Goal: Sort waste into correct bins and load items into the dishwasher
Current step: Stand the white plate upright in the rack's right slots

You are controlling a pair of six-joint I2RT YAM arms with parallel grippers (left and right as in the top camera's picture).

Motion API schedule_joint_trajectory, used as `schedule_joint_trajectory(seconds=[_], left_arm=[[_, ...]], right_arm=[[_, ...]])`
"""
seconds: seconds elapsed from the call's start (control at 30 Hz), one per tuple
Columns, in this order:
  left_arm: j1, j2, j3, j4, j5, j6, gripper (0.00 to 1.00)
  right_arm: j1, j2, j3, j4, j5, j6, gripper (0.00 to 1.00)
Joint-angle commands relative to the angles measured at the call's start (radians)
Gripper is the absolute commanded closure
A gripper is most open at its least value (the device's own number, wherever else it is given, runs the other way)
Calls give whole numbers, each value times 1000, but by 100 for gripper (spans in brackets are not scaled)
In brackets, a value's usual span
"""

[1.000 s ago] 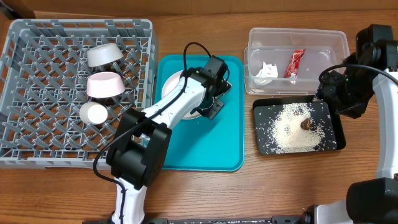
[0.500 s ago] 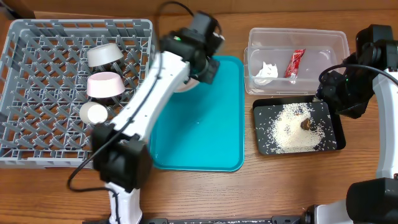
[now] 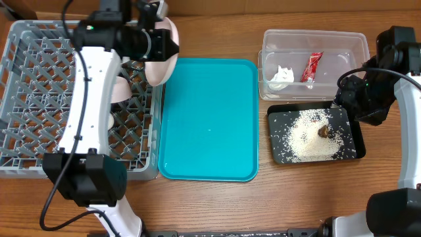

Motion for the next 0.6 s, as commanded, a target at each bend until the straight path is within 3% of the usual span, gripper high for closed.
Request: schedule_joint_trajectory(seconds=[0.0,0.23,0.27,0.3,0.37,0.47,0.57], left_arm=[[70,67,3,-6,209,-7,96],[154,168,3,-37,251,-5,93],[167,174,3,-48,252,-2,82],[179,180,3,-56,252,-2,62],[201,180,3,-74,249,-3,35],[232,175,5,-95,242,-3,0],[250,156,5,-113,190,-2,0]], right_arm=[[-3,-28,29,-1,10,-3,33],[-3,-29,29,-7,10,-3,33],[-3,-28,29,-8,10,-3,33],[-3,-29,29,-8,10,-3,33],[-3,-29,29,-8,10,-4,33],[-3,-28,29,1,10,-4,33],[-2,-28,29,27,8,-3,30]])
